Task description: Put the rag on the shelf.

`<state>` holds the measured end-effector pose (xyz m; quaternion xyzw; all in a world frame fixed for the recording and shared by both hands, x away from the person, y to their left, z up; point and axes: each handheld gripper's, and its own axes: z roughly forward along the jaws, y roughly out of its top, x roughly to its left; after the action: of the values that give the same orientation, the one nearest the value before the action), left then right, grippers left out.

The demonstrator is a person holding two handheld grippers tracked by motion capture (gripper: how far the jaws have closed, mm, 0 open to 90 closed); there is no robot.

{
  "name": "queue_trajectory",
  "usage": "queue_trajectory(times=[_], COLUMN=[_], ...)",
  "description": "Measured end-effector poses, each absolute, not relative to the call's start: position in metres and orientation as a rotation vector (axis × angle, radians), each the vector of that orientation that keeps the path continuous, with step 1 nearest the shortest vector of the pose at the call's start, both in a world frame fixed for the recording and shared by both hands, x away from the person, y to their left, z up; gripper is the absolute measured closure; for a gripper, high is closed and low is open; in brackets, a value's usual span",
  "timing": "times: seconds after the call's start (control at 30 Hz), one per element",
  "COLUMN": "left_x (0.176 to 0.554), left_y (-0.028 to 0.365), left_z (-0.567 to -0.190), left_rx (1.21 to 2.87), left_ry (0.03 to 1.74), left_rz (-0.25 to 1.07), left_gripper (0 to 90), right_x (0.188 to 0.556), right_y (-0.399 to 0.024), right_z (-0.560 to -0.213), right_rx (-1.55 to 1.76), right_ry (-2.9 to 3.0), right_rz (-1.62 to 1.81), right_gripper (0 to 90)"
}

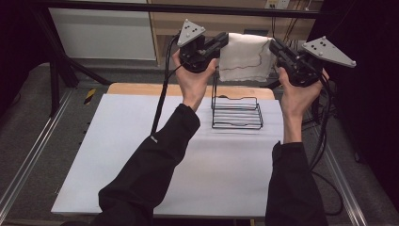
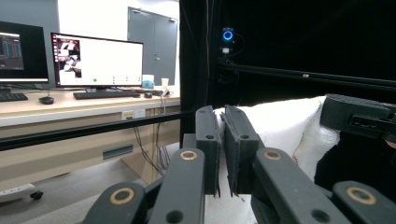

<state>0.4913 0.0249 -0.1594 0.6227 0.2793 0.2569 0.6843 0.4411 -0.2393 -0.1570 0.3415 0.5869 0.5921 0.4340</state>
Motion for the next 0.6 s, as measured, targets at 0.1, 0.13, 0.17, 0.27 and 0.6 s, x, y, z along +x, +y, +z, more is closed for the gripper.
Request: queue_trajectory(times=[0.1, 0.13, 0.17, 0.27, 0.6], left_x=[0.498, 0.500, 0.502, 0.508, 0.525], left_y=[0.025, 0.025, 0.025, 0.025, 0.026], left_z=[-0.158, -0.158, -0.158, -0.157, -0.162], left_rx=[1.404, 1.407, 1.409, 1.411, 1.429], left_ry=[0.642, 0.644, 0.647, 0.657, 0.685], left_rz=[0.582, 0.588, 0.592, 0.589, 0.598], left_gripper=[85.0, 85.0, 85.1, 85.1, 85.1], right_x=[0.449, 0.452, 0.455, 0.462, 0.481], right_y=[-0.239, -0.239, -0.238, -0.238, -0.234], right_z=[-0.157, -0.158, -0.158, -0.158, -0.163], right_rx=[0.857, 0.858, 0.861, 0.865, 0.886], right_ry=[1.462, 1.465, 1.468, 1.471, 1.493], right_rz=[1.479, 1.477, 1.476, 1.479, 1.469], right_gripper=[84.3, 84.2, 84.3, 84.3, 84.3])
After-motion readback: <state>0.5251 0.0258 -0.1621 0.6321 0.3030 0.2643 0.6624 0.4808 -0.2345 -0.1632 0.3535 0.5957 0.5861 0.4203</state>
